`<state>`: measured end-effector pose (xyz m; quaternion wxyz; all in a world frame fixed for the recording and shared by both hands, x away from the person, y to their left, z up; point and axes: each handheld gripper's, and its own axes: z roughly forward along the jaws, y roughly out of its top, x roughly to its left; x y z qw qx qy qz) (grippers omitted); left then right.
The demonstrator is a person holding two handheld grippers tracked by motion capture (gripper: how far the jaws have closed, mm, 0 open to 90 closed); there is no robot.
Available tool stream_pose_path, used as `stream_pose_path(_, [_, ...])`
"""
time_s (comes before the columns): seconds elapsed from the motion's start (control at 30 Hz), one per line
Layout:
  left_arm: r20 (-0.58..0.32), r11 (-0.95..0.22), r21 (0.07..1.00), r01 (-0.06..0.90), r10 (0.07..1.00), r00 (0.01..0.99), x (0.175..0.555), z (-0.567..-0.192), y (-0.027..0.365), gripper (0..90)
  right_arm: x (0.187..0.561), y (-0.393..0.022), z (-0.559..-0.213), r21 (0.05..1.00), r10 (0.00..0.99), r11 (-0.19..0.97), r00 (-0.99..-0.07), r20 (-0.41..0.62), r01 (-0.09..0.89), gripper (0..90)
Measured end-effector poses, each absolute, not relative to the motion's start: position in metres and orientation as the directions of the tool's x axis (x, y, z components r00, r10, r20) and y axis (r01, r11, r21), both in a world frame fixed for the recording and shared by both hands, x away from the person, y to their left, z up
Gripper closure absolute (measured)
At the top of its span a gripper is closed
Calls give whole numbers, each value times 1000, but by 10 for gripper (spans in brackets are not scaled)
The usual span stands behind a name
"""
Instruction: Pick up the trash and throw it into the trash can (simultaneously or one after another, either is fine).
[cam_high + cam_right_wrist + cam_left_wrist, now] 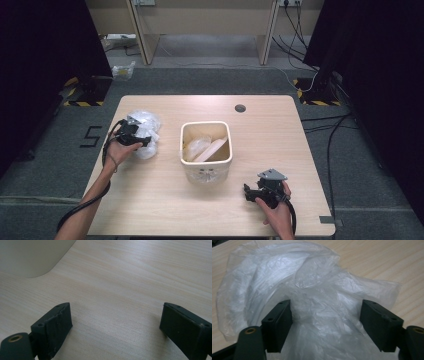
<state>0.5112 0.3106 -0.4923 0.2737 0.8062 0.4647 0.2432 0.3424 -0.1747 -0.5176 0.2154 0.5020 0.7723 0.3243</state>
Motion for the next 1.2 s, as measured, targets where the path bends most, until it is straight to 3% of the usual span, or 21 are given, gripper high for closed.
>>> stream_pose_path(0.23, [195,-471,643,604,863,467,509,-497,308,593,342,-175,-518,717,916,284,-402,-6,637,106])
stream_pose_path(0.4, [199,-480,641,599,857,475,506,-492,306,726,342,-175,-518,717,915,285,-402,-7,636,106])
stream_pose_path(0.53, [188,-478,658,581,852,488,501,-483,309,758,342,-175,-518,717,915,285,-403,-7,636,106])
stream_pose_path(1.2, [161,-488,698,525,820,549,482,-448,311,759,342,-175,-518,717,915,285,-403,-7,636,106])
